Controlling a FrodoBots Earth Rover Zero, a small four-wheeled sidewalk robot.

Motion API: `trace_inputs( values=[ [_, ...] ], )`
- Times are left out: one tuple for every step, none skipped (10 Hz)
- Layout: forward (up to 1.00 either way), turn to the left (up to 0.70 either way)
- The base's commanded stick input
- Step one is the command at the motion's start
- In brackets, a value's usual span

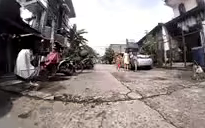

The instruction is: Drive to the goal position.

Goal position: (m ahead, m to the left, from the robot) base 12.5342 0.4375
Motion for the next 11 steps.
trace_inputs(
  values=[
    [0.70,0.00],
    [0.70,0.00],
    [0.70,0.00],
    [0.70,0.00],
    [0.70,0.00],
    [0.70,0.00],
    [0.70,0.00],
    [0.70,0.00],
    [0.70,0.00],
    [0.70,0.00],
    [0.70,0.00]
  ],
)
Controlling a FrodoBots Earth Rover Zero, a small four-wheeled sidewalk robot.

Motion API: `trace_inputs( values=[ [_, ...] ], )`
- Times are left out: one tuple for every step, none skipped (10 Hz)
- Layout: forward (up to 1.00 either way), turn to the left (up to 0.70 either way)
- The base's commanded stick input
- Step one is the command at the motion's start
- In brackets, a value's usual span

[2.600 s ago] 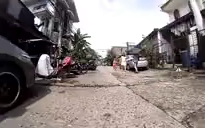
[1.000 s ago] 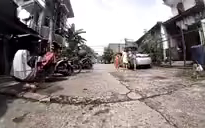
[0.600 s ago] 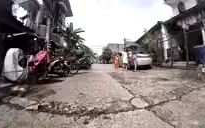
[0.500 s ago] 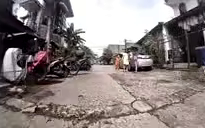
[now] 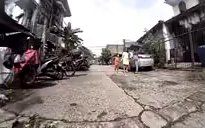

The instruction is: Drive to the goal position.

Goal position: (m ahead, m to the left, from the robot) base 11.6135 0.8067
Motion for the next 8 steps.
trace_inputs(
  values=[
    [0.70,0.00],
    [0.70,0.00],
    [0.70,0.00],
    [0.70,0.00],
    [0.70,0.00],
    [0.70,0.00],
    [0.70,0.00],
    [0.70,0.00]
  ],
)
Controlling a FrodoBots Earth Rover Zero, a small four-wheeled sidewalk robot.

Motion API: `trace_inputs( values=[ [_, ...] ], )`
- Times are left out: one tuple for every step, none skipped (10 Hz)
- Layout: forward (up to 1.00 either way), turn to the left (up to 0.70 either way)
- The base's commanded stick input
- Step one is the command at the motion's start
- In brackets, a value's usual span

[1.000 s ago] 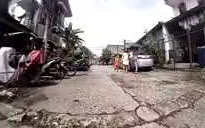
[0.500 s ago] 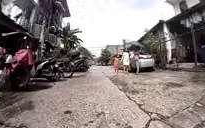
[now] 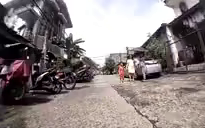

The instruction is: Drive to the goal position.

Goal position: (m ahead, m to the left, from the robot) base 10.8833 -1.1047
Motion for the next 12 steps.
trace_inputs(
  values=[
    [0.70,0.00],
    [0.70,0.00],
    [0.70,0.00],
    [0.70,0.00],
    [0.70,0.00],
    [0.70,0.00],
    [0.70,0.00],
    [0.70,0.00],
    [0.70,0.00],
    [0.70,0.00],
    [0.70,0.00],
    [0.70,0.00]
  ],
)
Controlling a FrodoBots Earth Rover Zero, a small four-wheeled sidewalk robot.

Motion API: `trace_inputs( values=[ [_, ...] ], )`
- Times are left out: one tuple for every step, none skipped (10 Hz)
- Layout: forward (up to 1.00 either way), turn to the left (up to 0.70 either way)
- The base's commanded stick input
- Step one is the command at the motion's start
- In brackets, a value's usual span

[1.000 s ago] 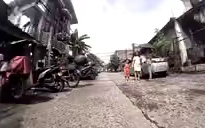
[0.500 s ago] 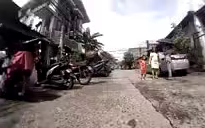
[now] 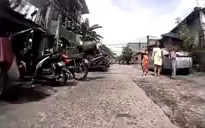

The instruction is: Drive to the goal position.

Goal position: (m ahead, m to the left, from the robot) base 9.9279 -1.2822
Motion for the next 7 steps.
trace_inputs(
  values=[
    [0.70,0.00],
    [0.70,-0.25],
    [0.70,-0.27],
    [0.70,-0.12],
    [0.70,0.00],
    [0.70,0.00],
    [0.70,0.00]
  ],
)
